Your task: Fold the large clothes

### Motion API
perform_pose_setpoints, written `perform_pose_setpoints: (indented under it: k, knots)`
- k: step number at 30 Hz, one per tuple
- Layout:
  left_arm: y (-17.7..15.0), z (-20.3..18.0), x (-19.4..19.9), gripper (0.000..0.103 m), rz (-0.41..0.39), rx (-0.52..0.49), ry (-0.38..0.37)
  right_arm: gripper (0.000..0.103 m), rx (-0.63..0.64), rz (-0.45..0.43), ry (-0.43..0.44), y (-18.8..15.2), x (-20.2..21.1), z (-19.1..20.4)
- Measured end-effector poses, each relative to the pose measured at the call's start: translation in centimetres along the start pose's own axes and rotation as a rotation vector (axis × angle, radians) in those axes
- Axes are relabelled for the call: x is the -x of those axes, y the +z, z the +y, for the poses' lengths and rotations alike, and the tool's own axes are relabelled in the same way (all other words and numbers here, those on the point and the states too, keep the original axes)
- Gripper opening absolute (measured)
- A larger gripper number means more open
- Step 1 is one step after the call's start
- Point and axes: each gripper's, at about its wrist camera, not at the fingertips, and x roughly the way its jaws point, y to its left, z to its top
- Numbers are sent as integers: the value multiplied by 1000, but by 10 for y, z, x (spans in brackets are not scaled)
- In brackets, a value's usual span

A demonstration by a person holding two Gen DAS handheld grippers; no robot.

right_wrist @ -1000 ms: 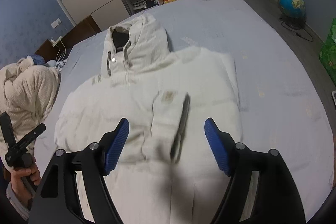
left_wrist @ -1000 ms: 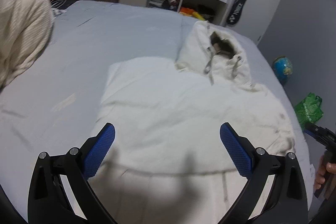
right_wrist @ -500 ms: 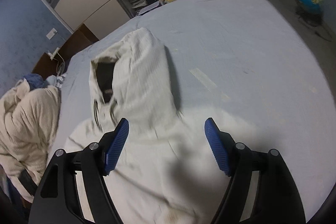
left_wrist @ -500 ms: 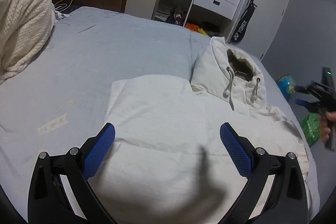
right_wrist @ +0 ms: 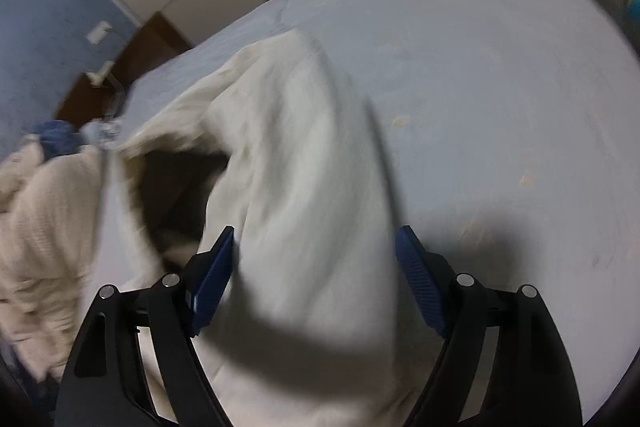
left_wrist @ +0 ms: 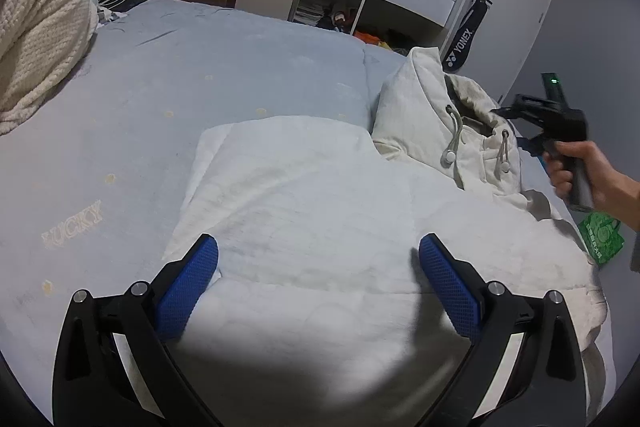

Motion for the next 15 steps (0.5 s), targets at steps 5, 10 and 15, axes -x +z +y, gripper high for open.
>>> perform_pose_setpoints:
  k: [5, 10, 15]
  knots:
    - [-2, 1, -3, 96, 1, 10, 2, 45, -3, 21, -139, 13, -36, -2]
    - [-3, 4, -2, 96, -4, 19, -4, 37, -91, 19, -146, 5, -52, -25]
    - [-4, 6, -3, 96, -4, 29, -2, 45, -237, 31, -1, 4, -46, -49]
